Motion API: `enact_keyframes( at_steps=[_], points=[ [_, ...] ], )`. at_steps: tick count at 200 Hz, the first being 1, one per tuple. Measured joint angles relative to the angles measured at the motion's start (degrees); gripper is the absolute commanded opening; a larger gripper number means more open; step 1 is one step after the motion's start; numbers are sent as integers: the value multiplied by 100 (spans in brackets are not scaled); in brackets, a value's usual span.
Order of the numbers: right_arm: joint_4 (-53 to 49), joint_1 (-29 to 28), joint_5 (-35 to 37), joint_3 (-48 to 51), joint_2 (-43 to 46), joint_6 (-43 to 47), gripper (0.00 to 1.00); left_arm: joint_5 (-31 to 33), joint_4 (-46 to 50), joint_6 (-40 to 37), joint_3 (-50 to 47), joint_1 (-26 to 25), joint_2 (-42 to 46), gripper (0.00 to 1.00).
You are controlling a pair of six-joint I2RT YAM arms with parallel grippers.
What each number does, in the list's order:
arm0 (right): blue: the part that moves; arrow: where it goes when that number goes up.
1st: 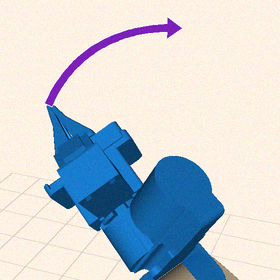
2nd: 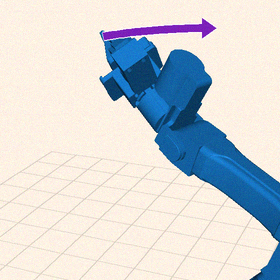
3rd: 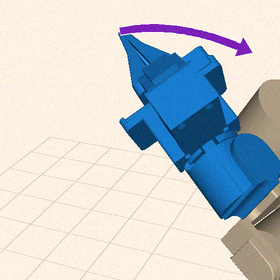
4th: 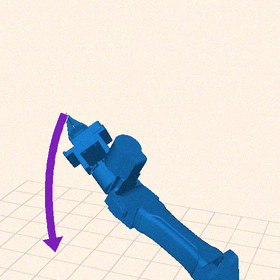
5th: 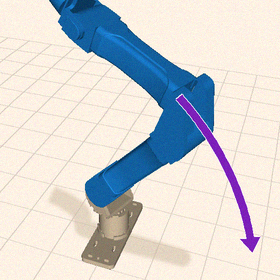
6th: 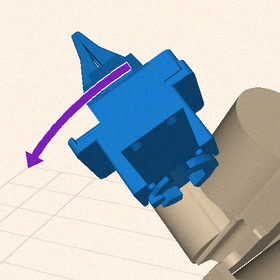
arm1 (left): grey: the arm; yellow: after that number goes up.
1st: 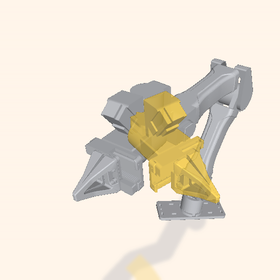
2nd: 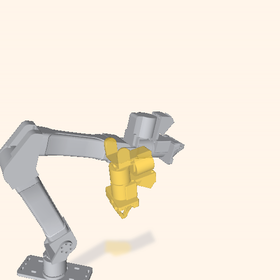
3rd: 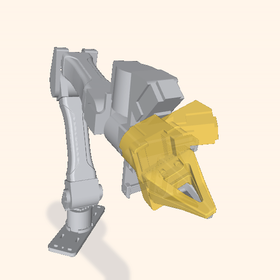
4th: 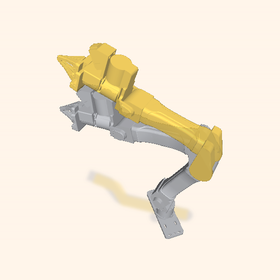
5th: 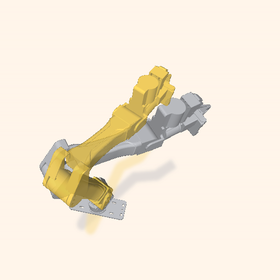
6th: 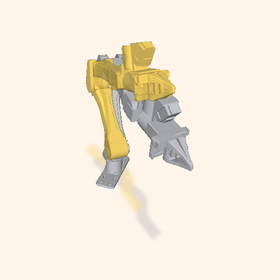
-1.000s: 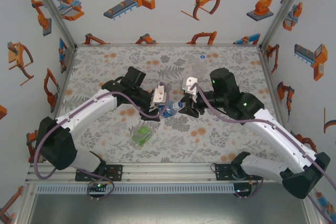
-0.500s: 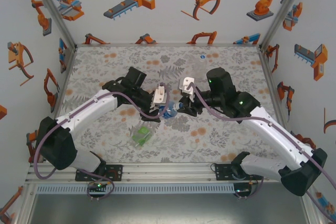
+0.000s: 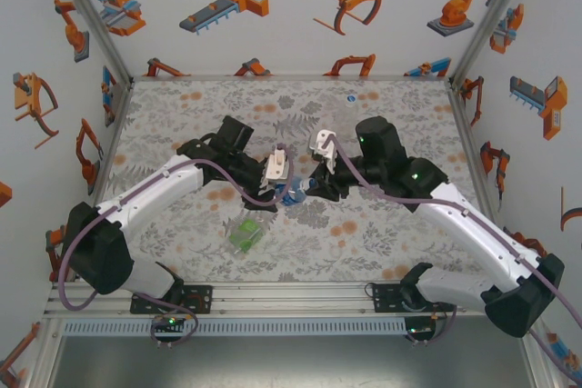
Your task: Screw on the bottle caps
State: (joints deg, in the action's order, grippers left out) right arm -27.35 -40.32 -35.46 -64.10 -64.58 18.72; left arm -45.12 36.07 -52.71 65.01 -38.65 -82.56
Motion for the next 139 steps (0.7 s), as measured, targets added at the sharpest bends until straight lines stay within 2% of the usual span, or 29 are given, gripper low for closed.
enact_keyframes(
  at_steps=[22, 37, 101, 114, 139],
  points=[
    [249, 9, 57, 111, -2, -1029, 0, 11, 90, -26, 0, 2, 7, 0],
    [374, 22, 181, 203, -2, -1974, 0, 57, 184, -24, -2, 2, 9, 0],
    [520, 37, 1222, 748, 17, -6988, 0, 426, 249, 7, -103, 11, 11, 0],
    [697, 37, 1346, 986, 131, -7691, 0, 487, 251, 20, -114, 7, 11, 0],
    [863, 39, 1443, 1123, 111, -8498, 9, 612, 254, 46, -120, 13, 11, 0]
  ],
)
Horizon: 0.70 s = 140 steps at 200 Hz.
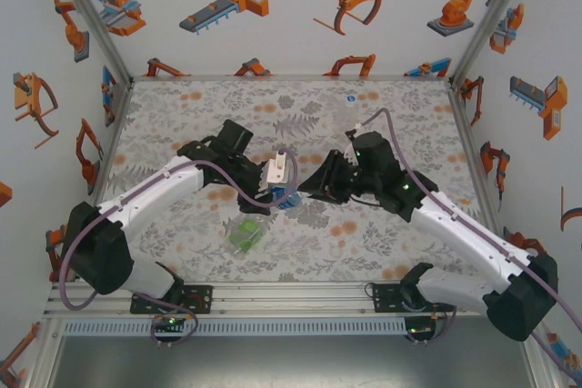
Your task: Screw on the bottle caps
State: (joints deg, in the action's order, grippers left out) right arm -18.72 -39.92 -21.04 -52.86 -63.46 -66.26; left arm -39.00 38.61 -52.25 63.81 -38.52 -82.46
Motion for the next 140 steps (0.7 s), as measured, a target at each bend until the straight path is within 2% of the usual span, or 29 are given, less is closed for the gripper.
enact_keyframes(
  at_steps=[26, 40, 61, 90, 107, 129, 140],
  points=[
    [-52, 0, 26, -87, -138, -111, 30, 76, 0, 13, -20, 31, 0, 0],
    [-210, 0, 61, -247, -186, 52, 49, 52, -44, 26, -20, 31, 0, 0],
    [-483, -7, 81, -667, -243, 629, 64, -184, -286, 42, -20, -17, 11, 0],
    [-691, 4, 177, -1248, -136, 1888, 71, -369, -417, 39, -17, -55, 61, 0],
    [-754, 74, 229, -1281, 83, 2601, 80, -415, -442, 39, -17, -55, 66, 0],
    [-804, 323, 79, -1290, 264, 3523, 82, -435, -442, 39, -17, -55, 66, 0],
    [-785, 437, -105, -1290, 304, 4019, 76, -439, -442, 39, -17, -55, 66, 0]
  ],
)
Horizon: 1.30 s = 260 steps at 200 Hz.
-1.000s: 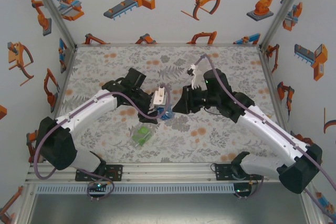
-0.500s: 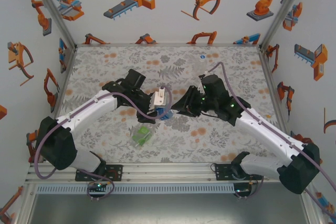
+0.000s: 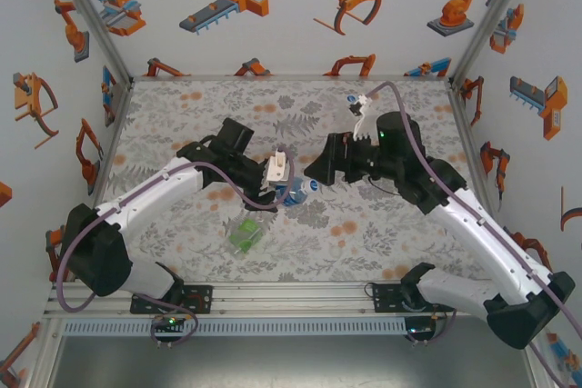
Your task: Screw on the bottle caps
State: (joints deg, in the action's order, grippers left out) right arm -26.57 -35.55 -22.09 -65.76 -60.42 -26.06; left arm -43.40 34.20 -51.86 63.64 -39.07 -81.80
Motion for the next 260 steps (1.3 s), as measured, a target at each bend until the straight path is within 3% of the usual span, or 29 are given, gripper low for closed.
enact_keyframes(
  at_steps=[32, 53, 78, 118, 212, 242, 260],
  points=[
    [13, 66, -883, 0, 24, 1569, 65, -13, 0, -2, 0, 0, 0, 0],
    [-63, 66, -1388, 4, 24, 2618, 53, -15, 0, 0, 0, 0, 0, 0],
    [-125, 66, -1823, 96, 26, 3762, 57, -17, 0, 0, 0, 0, 0, 0],
    [-168, 66, -1921, 304, 24, 5010, 60, -20, 2, 0, 0, 0, 0, 0],
    [122, 66, -2363, 496, -192, 5626, 55, -59, 2, 0, 0, 0, 26, 0],
    [201, 66, -2398, 555, -214, 5661, 50, -59, 7, 0, 0, 0, 26, 0],
    [201, 66, -2402, 588, -225, 5668, 41, -59, 9, 0, 0, 0, 26, 0]
  ],
)
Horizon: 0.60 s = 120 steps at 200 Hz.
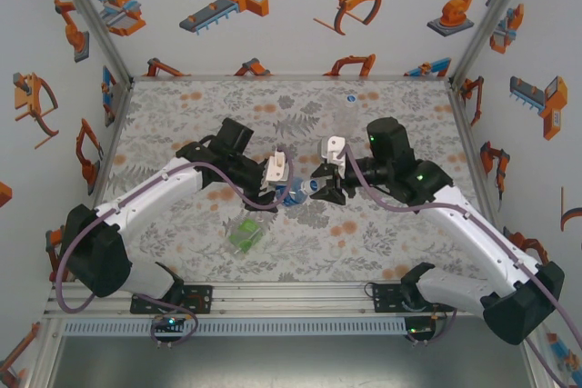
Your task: Screw on the bottle caps
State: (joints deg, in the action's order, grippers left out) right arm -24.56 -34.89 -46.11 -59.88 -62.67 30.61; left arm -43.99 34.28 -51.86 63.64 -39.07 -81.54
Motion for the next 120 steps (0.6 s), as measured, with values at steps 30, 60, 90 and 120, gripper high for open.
enact_keyframes(
  at_steps=[30, 60, 90, 120],
  points=[
    [15, 0, -44, 4, -4, 55, 15, 4, 13, 2, 2, 0, 0, 0],
    [186, 11, -33, 111, 0, -214, 4, 39, 120, 0, 2, 11, 0, 0],
    [568, 22, 192, 317, -4, -1547, 0, 201, 238, 2, 2, 24, 0, 0],
    [857, 26, 625, 411, -87, -3768, 0, 337, 236, 48, -2, 61, 0, 0]
  ],
)
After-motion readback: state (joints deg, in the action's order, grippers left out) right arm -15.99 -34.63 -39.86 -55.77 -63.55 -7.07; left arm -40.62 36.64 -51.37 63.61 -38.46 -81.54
